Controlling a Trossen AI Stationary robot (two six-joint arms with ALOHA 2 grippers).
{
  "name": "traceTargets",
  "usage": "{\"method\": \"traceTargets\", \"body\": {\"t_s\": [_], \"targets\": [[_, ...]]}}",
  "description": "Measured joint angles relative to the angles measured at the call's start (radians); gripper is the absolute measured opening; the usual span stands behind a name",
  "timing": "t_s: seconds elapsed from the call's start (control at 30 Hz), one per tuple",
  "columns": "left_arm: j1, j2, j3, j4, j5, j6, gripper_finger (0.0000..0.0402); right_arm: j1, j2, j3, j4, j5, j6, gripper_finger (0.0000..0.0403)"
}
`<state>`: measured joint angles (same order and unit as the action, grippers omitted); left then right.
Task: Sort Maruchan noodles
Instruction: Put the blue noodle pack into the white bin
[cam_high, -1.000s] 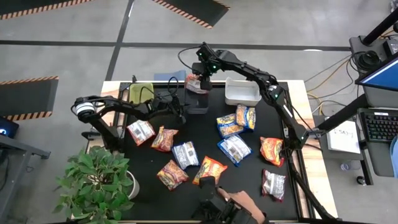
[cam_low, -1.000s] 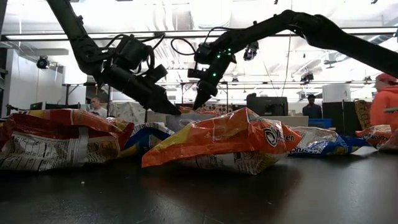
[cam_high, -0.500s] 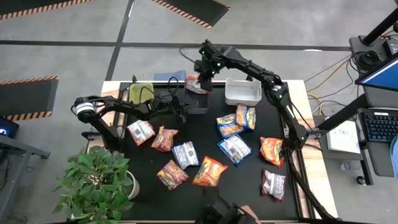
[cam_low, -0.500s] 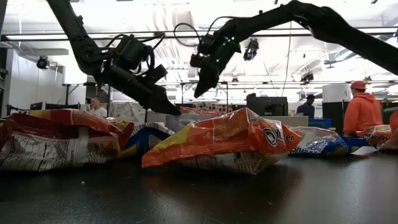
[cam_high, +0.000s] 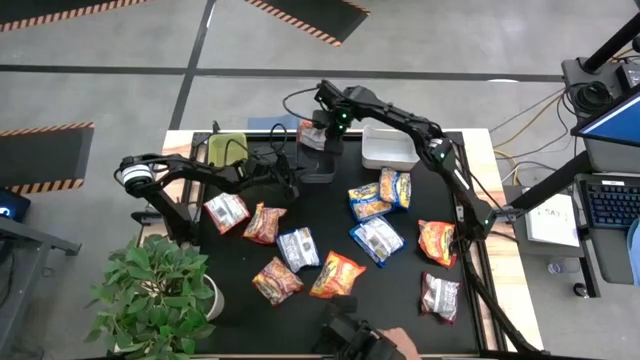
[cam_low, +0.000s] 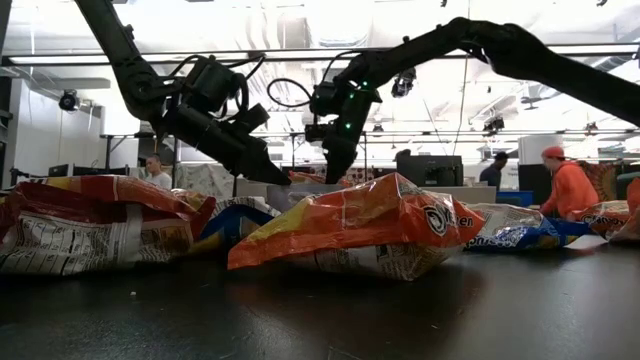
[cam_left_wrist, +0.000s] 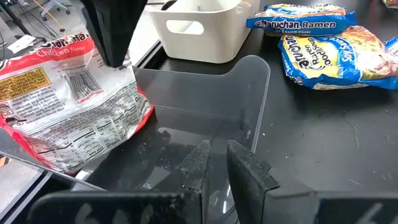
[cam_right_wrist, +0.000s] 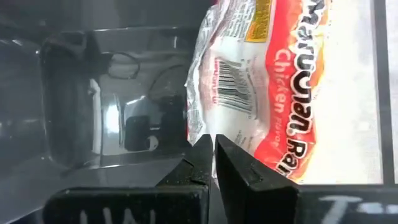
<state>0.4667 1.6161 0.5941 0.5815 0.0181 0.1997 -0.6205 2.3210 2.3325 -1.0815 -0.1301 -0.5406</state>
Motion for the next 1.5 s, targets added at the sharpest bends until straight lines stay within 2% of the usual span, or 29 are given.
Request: {"method": "traceTargets", "body": {"t_s": [0.27,0.33,0.43,0.53,0.7,0.8,0.93,1.13,1.23,1.37,1.5], "targets": [[-0.002,-0.018,-0.002,-0.018,0.000,-0.003,0.0037,0.006,-0.052,0.000,-0.077,-0.019,0.025,0.0009],[-0.003,-0.036,-0.002,-0.033,0.000,-0.007,0.0037,0.007,-0.076,0.000,-0.125,-0.071,0.047,0.0009],[-0.008,-0.068,-0.002,-0.042,0.007,-0.007,0.0037,0.007,-0.113,-0.002,-0.187,-0.216,0.082,0.0009],[-0.017,-0.100,-0.002,-0.059,0.074,-0.011,0.0037,0.018,-0.154,-0.022,-0.214,-0.323,0.107,0.0009],[-0.046,-0.146,-0.002,-0.068,0.142,-0.046,0.0037,0.078,-0.238,-0.133,-0.217,-0.351,0.135,0.0009],[-0.072,-0.171,-0.002,-0.084,0.146,-0.052,0.0037,0.124,-0.321,-0.261,-0.176,-0.354,0.169,0.0009],[-0.111,-0.182,-0.002,-0.088,0.150,-0.056,0.0037,0.185,-0.468,-0.503,0.002,-0.352,0.261,0.0009],[-0.158,-0.182,0.001,-0.086,0.150,-0.062,0.0037,0.259,-0.705,-0.869,0.288,-0.330,0.487,0.0009],[-0.171,-0.181,0.010,-0.084,0.150,-0.066,0.0037,0.288,-0.805,-1.018,0.370,-0.266,0.619,0.0009],[-0.180,-0.181,0.030,-0.081,0.150,-0.071,0.0037,0.300,-0.919,-1.179,0.376,-0.192,0.773,0.0009],[-0.184,-0.180,0.054,-0.078,0.150,-0.071,0.0037,0.300,-1.025,-1.341,0.375,-0.062,0.915,0.0009]]}}
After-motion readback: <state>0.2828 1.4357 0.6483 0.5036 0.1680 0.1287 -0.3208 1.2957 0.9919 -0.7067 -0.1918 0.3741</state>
